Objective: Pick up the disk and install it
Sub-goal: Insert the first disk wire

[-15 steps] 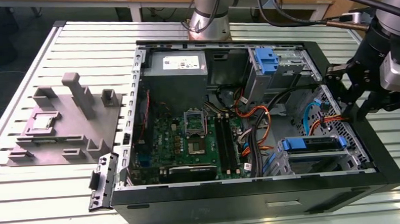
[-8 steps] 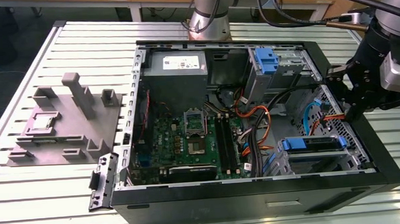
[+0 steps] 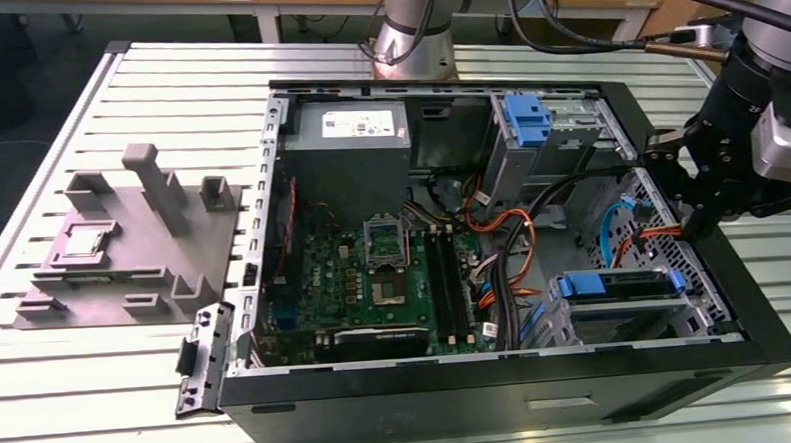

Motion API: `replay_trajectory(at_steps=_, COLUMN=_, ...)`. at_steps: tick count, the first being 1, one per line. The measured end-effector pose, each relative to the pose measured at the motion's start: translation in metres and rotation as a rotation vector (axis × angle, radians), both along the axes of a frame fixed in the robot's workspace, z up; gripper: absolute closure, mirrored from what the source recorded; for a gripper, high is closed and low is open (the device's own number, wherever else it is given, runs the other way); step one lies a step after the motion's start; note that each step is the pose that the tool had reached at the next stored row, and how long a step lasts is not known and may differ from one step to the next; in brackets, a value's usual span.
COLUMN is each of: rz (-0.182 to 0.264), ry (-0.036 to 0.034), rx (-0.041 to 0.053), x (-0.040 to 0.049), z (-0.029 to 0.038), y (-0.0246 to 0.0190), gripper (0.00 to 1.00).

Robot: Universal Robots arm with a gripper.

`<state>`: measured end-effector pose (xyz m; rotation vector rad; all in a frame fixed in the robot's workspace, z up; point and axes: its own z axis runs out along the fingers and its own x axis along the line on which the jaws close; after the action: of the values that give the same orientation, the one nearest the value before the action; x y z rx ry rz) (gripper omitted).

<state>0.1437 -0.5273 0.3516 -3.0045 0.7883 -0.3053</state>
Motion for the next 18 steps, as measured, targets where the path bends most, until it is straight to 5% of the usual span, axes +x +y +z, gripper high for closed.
replay_trajectory(at_steps=6, rz=0.0, ry=-0.0032, rx=-0.0126, x=0.0, z=-0.0005, y=0.0019, gripper=0.76)
replay_trajectory(at_steps=7, rz=0.0, ry=-0.0036, rx=-0.0142, x=0.0, z=-0.0007, y=0.0027, gripper=0.69)
replay_trajectory(at_steps=13, rz=0.0, ry=-0.0066, rx=-0.023, x=0.0, z=-0.0021, y=0.0049, gripper=0.69)
replay_trajectory(at_steps=18, rz=0.0, ry=-0.0066, rx=-0.0259, x=0.0, z=0.0016, y=0.005, gripper=0.83)
